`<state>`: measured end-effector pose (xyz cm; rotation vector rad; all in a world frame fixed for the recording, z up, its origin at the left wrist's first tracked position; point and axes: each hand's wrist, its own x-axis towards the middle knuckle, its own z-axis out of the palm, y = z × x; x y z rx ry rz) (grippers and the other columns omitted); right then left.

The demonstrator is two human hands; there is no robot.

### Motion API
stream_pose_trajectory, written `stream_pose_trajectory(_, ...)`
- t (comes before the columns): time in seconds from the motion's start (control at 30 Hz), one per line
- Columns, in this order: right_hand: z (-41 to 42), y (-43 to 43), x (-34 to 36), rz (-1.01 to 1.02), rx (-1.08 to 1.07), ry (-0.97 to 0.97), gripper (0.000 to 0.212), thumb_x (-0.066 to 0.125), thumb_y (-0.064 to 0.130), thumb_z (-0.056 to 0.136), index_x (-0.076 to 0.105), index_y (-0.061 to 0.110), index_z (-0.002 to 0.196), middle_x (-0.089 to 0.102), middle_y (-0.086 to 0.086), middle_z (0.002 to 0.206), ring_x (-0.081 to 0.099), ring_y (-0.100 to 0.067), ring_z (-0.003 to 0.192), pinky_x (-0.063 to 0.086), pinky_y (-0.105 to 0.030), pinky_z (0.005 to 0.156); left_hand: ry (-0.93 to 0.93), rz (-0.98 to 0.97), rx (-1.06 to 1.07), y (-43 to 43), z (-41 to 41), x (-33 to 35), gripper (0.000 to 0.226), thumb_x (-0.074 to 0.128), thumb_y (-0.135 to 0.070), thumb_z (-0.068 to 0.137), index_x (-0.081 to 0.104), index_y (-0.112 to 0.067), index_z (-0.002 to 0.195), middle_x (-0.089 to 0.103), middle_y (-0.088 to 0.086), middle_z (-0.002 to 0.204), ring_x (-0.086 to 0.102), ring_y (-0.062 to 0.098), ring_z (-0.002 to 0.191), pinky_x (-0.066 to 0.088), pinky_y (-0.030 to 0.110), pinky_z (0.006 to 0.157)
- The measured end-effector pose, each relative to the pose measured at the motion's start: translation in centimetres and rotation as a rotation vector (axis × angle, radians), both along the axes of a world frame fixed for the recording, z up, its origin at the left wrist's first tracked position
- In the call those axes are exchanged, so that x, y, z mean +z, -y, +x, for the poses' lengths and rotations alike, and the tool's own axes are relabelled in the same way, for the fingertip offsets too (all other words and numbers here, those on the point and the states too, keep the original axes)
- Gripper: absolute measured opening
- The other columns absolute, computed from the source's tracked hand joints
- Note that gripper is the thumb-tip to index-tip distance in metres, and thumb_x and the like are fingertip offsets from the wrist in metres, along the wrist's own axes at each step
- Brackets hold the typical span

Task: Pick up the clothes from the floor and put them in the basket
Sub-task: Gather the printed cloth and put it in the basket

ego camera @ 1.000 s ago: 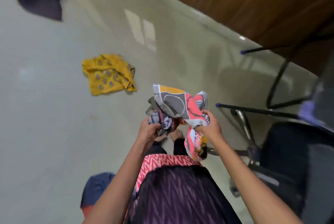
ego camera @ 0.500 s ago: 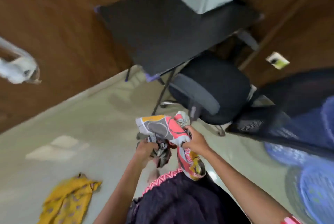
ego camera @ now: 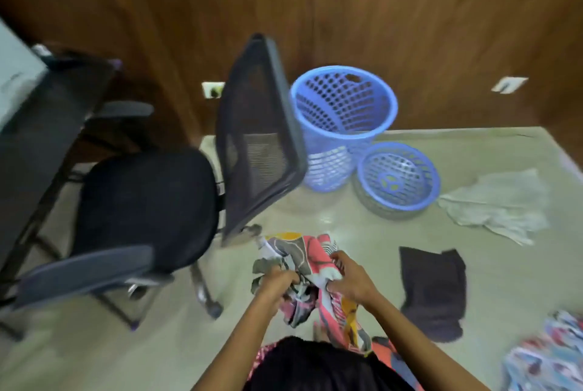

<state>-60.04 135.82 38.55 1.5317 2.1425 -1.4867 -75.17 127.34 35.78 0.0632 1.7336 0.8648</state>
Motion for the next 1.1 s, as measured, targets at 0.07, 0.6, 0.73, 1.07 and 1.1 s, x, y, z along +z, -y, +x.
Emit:
stream_pose_trajectory(0.07,4.5,-3.9,0.3,0.042,-0.123,-0.003,0.066,0.062,0.029,0.057,0.048,0.015,0.120,0.062,-0.010,0.099,0.057,-0.025,0.084,0.043,-0.032,0.070,0.016,0.041,-0.101,-5.9,3.7,-0.5,0.036,0.054,-0.008,0.058,0.050,0.010,0.089,0.040,0.007,0.058,0.042,0.021,0.049,0.032,0.022,0.043)
stream_pose_trajectory(0.6,7.7,-33.8,8.9,0.238,-0.776,-0.528,0.067,0.065,0.020,0.045,0.054,0.021,0.111,0.060,-0.004,0.103,0.057,-0.020,0.090,0.049,-0.034,0.079,-0.008,0.509,0.141,-39.8,5.8,10.0,0.026,0.045,0.011,0.077,0.046,-0.012,0.064,0.046,0.006,0.058,0.044,0.018,0.049,0.034,0.026,0.051)
stream_pose_trajectory(0.73,4.2,-41.9,11.0,0.124,-0.793,-0.798,0.056,0.062,0.004,0.050,0.058,0.013,0.106,0.062,-0.012,0.097,0.058,-0.020,0.082,0.048,-0.030,0.069,-0.074,0.581,0.278,-46.1,1.9,12.2,0.026,0.046,0.011,0.075,0.053,-0.014,0.069,0.054,0.008,0.070,0.049,0.024,0.064,0.043,0.034,0.066)
stream_pose_trajectory(1.07,-6.8,-56.9,9.0,-0.335,-0.752,-1.162,0.058,0.058,-0.004,0.064,0.051,0.003,0.121,0.067,-0.012,0.091,0.067,-0.021,0.075,0.056,-0.032,0.070,-0.322,0.467,0.384,-54.6,-6.1,10.3,0.017,0.049,0.007,0.075,0.055,-0.009,0.076,0.052,0.004,0.069,0.047,0.020,0.068,0.038,0.029,0.060)
stream_pose_trajectory(1.1,-7.6,-58.1,8.0,-0.359,-0.746,-1.132,0.062,0.058,-0.005,0.064,0.048,0.002,0.125,0.066,-0.013,0.094,0.068,-0.021,0.075,0.056,-0.033,0.070,-0.342,0.455,0.378,-55.1,-6.5,9.7,0.015,0.050,0.005,0.074,0.057,-0.008,0.078,0.053,0.004,0.070,0.048,0.020,0.071,0.037,0.030,0.062)
